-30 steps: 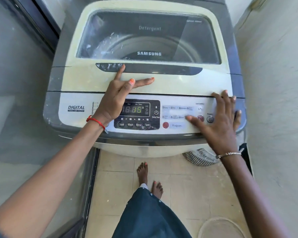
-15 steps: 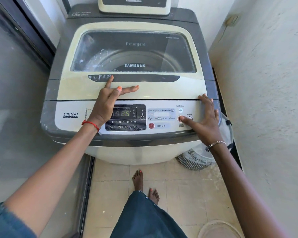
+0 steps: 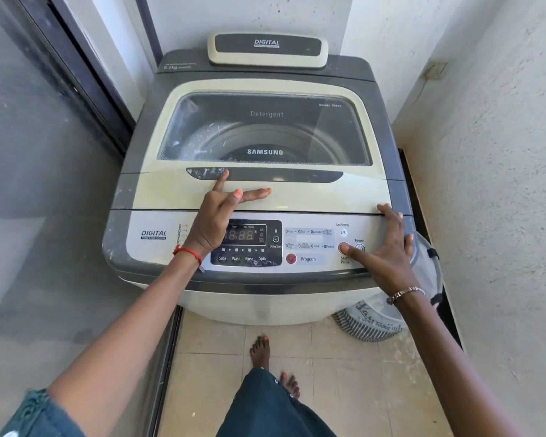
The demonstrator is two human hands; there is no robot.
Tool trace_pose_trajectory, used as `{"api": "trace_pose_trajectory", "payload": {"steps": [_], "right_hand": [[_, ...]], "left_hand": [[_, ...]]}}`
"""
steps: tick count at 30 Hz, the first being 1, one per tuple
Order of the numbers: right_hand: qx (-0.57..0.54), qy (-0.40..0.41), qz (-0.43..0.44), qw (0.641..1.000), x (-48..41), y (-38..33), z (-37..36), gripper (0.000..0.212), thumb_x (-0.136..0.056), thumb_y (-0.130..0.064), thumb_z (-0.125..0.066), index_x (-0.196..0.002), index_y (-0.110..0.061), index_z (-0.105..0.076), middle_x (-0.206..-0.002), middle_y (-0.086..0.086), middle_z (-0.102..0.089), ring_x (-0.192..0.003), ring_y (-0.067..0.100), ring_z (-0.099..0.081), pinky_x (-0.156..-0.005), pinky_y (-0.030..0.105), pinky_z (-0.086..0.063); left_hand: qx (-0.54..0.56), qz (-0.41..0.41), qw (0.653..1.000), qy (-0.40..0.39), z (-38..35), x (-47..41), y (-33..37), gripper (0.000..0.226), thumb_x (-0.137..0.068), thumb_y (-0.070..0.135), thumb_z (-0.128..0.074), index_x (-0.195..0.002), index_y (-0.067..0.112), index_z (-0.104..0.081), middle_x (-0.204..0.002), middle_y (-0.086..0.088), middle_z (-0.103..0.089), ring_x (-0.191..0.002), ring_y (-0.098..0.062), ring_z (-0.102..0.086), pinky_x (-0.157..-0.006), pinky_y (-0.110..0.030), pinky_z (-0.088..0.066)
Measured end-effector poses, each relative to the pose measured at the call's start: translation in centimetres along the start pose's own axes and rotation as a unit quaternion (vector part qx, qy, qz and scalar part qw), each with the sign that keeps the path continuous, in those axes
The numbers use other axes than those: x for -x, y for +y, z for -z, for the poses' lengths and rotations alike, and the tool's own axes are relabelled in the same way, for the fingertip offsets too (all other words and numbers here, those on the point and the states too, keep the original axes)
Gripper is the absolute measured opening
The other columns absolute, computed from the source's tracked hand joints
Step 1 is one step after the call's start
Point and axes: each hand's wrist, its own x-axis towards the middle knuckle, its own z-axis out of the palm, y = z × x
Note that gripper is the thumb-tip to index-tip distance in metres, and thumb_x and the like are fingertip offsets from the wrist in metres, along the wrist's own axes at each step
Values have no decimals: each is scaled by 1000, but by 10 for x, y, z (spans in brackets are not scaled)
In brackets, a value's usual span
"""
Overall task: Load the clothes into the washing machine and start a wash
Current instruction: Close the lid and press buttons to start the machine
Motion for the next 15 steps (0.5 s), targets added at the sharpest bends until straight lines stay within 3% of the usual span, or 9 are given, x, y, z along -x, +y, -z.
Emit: {"api": "trace_pose_trajectory", "payload": {"steps": [2, 7, 11, 15], "right_hand": [[0, -1, 1, 1000, 0, 1, -1, 94, -64, -40, -76, -141, -23, -23, -153, -2, -20, -144, 18, -10, -118, 45, 3], [3, 7, 2, 1000, 0, 0, -1, 90, -68, -28, -78, -140, -23, -24, -152, -3, -21, -143, 19, -12, -118, 46, 2], [5, 14, 14, 1000, 0, 2, -4, 91, -68, -34, -78, -141, -22, -23, -151, -4, -23, -143, 17, -13, -117, 39, 6], [11, 43, 12, 999, 1, -1, -8, 91, -70, -26, -77, -142, -23, -22, -152, -3, -23, -144, 15, -12, -117, 38, 7]], "left_hand": [[-1, 5, 1000, -1, 0, 0, -1, 50, -95, 27, -21, -113, 8, -64, -113, 3, -66, -112, -2, -59, -117, -22, -2], [4, 5, 1000, 1, -1, -1, -4, 50, -95, 27, -21, -114, 8, -63, -113, 4, -66, -112, -3, -59, -117, -21, -2], [3, -6, 1000, 6, -2, -1, -7, 50, -95, 27, -21, -113, 7, -64, -113, 4, -66, -112, -3, -60, -118, -25, -3], [7, -13, 1000, 16, -4, -3, -10, 49, -95, 28, -22, -112, 10, -65, -110, 23, -65, -111, -4, -61, -117, -24, -4]]}}
